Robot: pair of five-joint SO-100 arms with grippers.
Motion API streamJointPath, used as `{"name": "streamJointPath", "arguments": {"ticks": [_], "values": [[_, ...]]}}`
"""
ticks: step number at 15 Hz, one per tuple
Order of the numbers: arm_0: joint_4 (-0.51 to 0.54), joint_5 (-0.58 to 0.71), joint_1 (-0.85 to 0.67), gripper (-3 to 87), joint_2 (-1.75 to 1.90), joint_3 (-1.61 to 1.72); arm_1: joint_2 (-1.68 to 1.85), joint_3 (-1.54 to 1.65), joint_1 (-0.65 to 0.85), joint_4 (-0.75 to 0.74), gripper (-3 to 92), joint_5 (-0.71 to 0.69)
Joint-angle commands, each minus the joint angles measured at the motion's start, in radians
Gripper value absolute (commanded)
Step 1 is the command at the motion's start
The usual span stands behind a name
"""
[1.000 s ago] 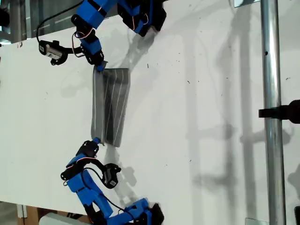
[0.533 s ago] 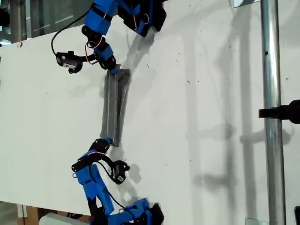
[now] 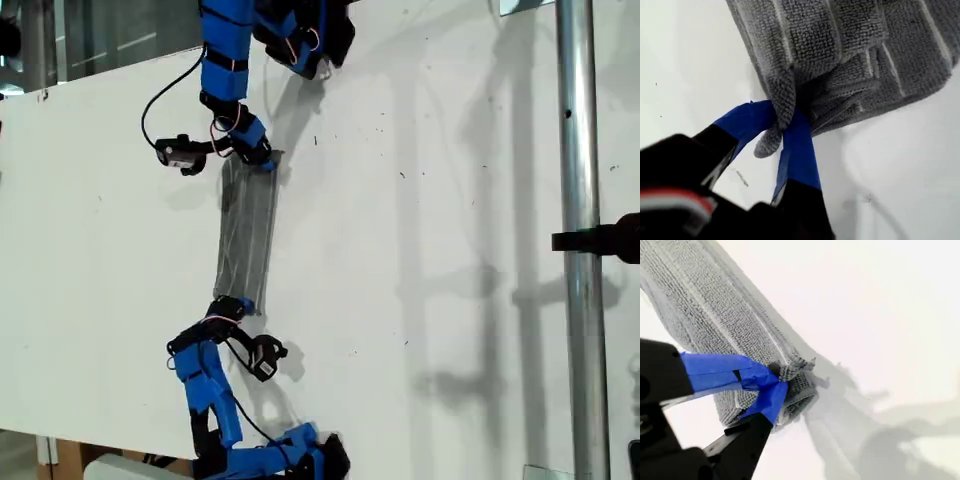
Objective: Grasp corners of a towel and fold twice.
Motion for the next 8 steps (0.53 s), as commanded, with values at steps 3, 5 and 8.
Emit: {"name": "streamJointPath", "arguments": {"ticks": [3, 5, 8], "values": [[0.043, 0.009, -0.107, 2.6, -0.025, -0.063, -0.034, -0.097, 0.1, 0.002, 6.4, -0.008], [0.089, -0.003, -0.106, 20.3, -0.011, -0.066, -0.02, -0.121, 0.106, 0.083, 32.9, -0.005], [0.146, -0.063, -0.054, 29.2, 0.206, 0.025, 0.298, -0.077, 0.166, 0.304, 33.5, 0.015]]}}
